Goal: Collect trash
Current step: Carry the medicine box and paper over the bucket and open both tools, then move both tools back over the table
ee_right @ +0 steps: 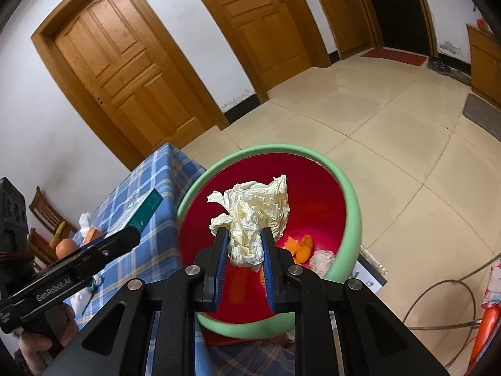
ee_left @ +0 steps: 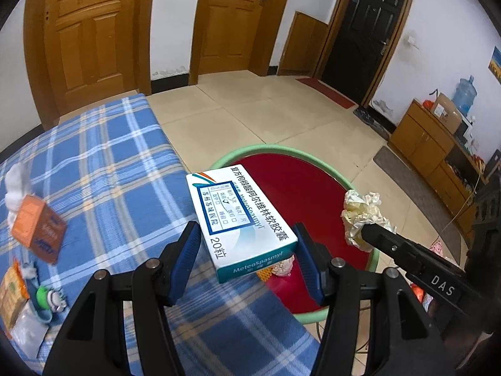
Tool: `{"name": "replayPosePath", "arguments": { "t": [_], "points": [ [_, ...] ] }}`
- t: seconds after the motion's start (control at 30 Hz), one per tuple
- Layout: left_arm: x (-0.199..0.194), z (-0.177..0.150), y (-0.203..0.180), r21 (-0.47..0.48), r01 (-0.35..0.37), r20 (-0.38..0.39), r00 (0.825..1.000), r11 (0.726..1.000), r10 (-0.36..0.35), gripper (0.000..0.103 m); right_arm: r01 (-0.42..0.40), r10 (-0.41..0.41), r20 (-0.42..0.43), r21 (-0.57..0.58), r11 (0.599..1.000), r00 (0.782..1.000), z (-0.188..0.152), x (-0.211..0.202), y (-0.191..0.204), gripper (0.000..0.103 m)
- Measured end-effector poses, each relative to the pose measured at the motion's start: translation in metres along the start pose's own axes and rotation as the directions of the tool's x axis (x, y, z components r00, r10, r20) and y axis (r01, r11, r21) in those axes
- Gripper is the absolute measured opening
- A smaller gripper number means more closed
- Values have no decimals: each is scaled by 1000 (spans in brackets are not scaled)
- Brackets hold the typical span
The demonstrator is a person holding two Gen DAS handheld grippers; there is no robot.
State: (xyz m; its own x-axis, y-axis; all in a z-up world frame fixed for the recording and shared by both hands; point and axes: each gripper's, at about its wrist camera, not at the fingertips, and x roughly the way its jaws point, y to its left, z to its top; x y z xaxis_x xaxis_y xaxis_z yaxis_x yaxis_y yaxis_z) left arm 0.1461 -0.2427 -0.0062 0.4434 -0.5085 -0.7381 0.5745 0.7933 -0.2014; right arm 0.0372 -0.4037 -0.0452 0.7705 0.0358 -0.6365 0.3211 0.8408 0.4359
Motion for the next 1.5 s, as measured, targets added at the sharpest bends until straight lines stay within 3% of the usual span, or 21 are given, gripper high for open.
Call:
{"name": "replayPosePath", "arguments": {
  "t": [0.5, 0.73, 1.0, 1.1, 1.5],
  "points": [
    [23, -3, -9, 24, -17, -45, 999, 1000, 18, 62, 13, -12, -20, 22, 1000, 1000, 5, 16, -13, 21],
    [11, -6, -4, -8, -16, -28, 999, 1000, 16, 62, 3, -2, -24, 35, 999, 1000, 5, 17, -13, 33],
    [-13, -13, 6, -58, 2, 0, 1000, 998, -2, 62, -2, 2, -8, 26, 1000, 1000, 0, 7, -6, 38],
    [-24, -16, 15, -76, -12, 14, 1000, 997, 13, 62, -5, 5, -4, 21, 1000, 1000, -2, 4, -1, 45],
    [-62, -21, 69, -147, -111, 60, 991, 983, 121, 62, -27, 27, 6, -10, 1000, 1000, -7, -5, 29, 48]
  ]
}}
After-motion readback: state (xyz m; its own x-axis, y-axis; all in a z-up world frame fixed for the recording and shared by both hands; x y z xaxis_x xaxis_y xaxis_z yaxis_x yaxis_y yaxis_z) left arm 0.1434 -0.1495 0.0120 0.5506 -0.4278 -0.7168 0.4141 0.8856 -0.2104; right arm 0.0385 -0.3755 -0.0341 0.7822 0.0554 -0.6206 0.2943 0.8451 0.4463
